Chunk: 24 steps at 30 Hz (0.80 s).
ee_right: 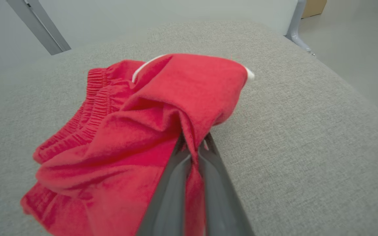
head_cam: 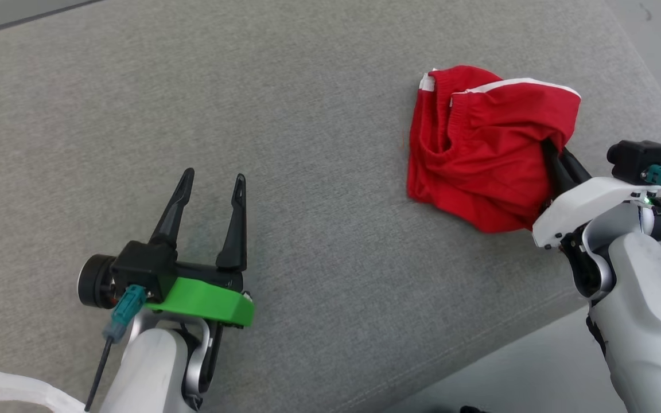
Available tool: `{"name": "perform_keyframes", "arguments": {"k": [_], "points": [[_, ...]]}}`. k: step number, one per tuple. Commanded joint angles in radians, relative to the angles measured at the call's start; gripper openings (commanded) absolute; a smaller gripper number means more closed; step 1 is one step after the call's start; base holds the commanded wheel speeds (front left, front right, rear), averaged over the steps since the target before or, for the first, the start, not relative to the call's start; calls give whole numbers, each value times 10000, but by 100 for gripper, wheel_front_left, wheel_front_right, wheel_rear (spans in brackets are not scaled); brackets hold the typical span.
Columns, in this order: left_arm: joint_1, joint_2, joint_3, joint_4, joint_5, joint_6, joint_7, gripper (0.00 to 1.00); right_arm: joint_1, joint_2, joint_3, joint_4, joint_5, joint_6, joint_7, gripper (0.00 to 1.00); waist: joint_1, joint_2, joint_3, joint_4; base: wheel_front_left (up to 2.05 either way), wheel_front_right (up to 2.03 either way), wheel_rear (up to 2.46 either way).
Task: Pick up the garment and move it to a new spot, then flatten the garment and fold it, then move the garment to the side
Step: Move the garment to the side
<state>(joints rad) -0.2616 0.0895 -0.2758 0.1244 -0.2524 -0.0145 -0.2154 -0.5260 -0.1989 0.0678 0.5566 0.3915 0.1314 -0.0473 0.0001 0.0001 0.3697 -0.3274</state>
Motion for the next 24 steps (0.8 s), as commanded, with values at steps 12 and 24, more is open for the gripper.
{"name": "perform_keyframes", "arguments": {"k": [12,24], "points": [[-382,282,17,-746,101,204,234,100,-2484,-972,461,1396,-999,-14,-737,0,-1,-1,1192,612,0,0,0],[-437,355,5,-1379,53,366,193,100,-4708,-2904,-646,3720,-1944,-14,-996,0,-1,-1,1939,2023,0,0,0]]}}
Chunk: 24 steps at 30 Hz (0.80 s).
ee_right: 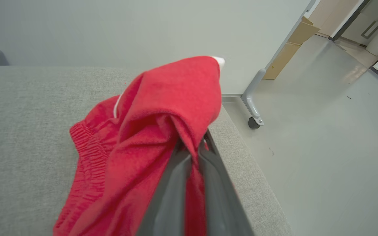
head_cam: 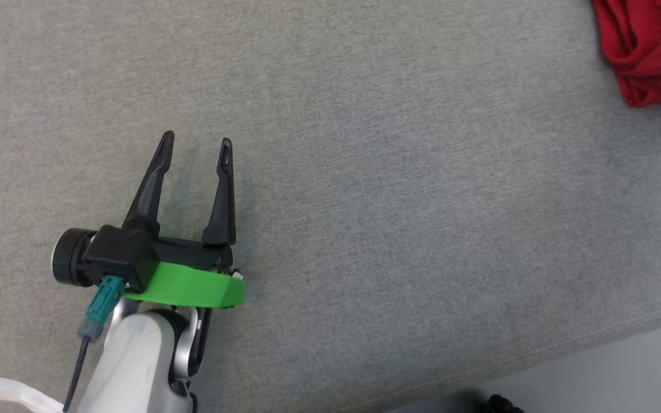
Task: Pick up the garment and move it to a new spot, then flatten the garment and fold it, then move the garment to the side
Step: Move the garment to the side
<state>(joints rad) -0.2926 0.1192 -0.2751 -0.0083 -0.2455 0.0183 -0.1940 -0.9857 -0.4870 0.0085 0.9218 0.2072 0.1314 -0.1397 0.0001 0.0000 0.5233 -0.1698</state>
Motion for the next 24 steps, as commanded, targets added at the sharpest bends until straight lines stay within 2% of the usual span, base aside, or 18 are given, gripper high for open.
{"name": "perform_keyframes", "arguments": {"k": [1,2,3,4,5,9,14,19,24], "points": [[-127,51,-16,-65,-23,44,-29,100,-231,-111,-171,190,-183,-15,-158,0,-1,0,446,497,0,0,0],[-132,43,-32,-72,-24,48,-55,100,-366,-192,-298,332,-311,-15,-287,0,-1,0,487,542,0,0,0],[-141,34,-49,-67,-27,51,-69,100,-435,-239,-422,465,-437,-15,-379,26,-1,0,514,575,0,0,0],[-152,22,-68,-51,-29,59,-101,100,-494,-250,-504,601,-636,-15,-512,86,-1,0,532,604,0,0,0],[-161,6,-86,-34,-32,69,-109,100,-533,-260,-588,707,-790,-15,-615,100,-1,0,539,627,0,0,0],[-212,-73,-170,81,-94,66,-175,100,-675,-245,-993,977,-1530,-15,-980,100,-1,0,463,685,0,0,0],[-243,-130,-203,324,-217,52,-267,100,-707,116,-1265,908,-2095,-15,-1193,100,-1,0,162,637,0,0,0],[-311,-231,-157,788,-435,-22,-402,100,-511,560,-939,740,-2203,-15,-1251,100,-1,0,-546,663,0,0,0],[-404,-318,44,1654,-680,-4,-594,100,-26,1214,-358,569,-1760,-15,-1255,100,-1,0,-1710,764,0,0,0]]}}
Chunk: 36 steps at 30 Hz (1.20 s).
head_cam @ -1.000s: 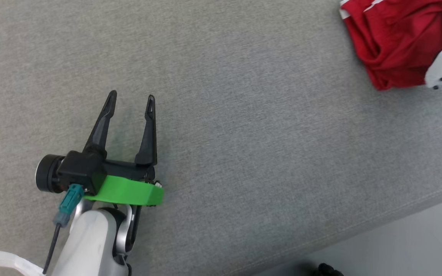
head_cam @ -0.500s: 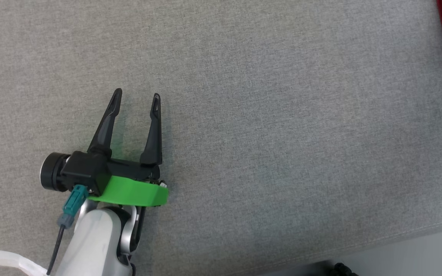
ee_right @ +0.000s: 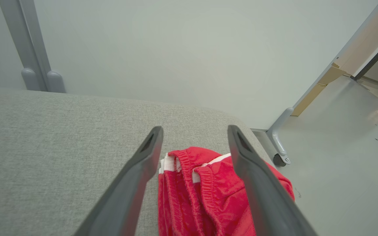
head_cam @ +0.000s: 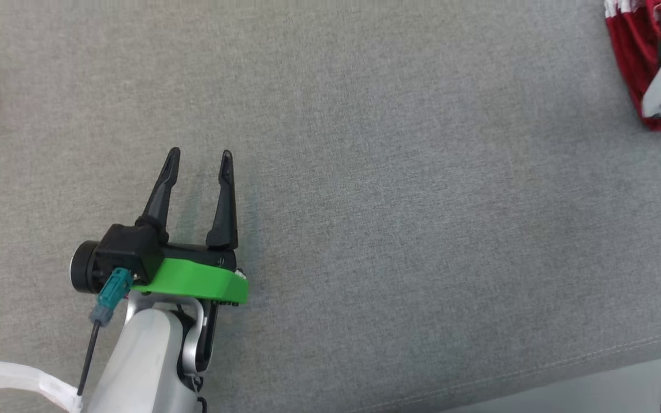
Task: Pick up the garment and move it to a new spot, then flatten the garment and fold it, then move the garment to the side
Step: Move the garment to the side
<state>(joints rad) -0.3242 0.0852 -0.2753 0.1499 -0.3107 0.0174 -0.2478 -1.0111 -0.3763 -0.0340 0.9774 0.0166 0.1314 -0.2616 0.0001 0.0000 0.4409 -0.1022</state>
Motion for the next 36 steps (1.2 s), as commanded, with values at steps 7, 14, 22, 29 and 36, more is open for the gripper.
{"name": "perform_keyframes", "arguments": {"k": [7,14,22,29,36], "points": [[340,-181,504,971,-333,157,-182,100,1371,1113,1178,-496,1272,-15,-42,100,-1,0,-2372,313,0,0,0],[1269,-251,1263,851,-197,185,-173,100,3253,1602,1871,-2521,2189,-15,-38,100,-1,0,-3119,606,0,0,0],[2332,-301,1559,643,31,54,-174,100,6432,2207,1048,-5813,2130,-15,-39,100,-1,0,-3381,1220,0,0,0],[2914,-333,1491,639,148,3,-175,100,8684,3068,557,-7507,1574,-15,-40,100,-1,0,-3474,1416,0,0,0],[3101,-341,1292,631,-96,114,-176,100,9360,3250,657,-7642,1443,-15,-40,100,-1,0,-3622,1372,0,0,0]]}}
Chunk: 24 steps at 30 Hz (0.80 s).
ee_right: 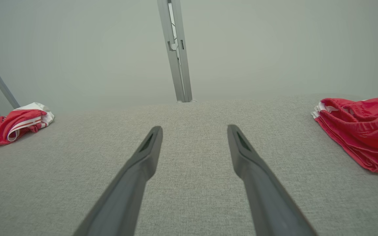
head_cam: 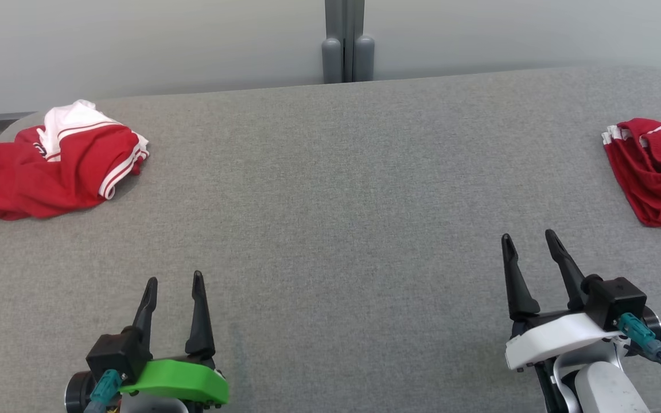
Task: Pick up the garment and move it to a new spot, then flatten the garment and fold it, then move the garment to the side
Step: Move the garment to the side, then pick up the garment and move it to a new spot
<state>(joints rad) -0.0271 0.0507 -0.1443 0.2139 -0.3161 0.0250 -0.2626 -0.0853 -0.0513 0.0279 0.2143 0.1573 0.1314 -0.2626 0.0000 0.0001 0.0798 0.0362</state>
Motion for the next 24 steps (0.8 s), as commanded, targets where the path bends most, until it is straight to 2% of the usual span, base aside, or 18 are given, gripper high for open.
{"name": "perform_keyframes", "arguments": {"k": [1,16,20,24], "points": [[117,5,-35,8,-63,45,-28,100,127,2,81,21,121,-15,-29,100,0,-1,-17,-18,0,0,0],[-169,4,-207,73,-150,79,-28,100,60,1,62,209,124,-15,-31,100,0,-1,50,106,0,0,0],[-294,9,-301,68,-170,103,-29,100,146,0,-19,118,-8,-15,-31,100,0,-1,18,637,0,0,0],[-383,13,-306,8,-69,161,-29,100,121,3,0,7,-148,-15,-31,100,0,-1,70,1711,0,0,0]]}}
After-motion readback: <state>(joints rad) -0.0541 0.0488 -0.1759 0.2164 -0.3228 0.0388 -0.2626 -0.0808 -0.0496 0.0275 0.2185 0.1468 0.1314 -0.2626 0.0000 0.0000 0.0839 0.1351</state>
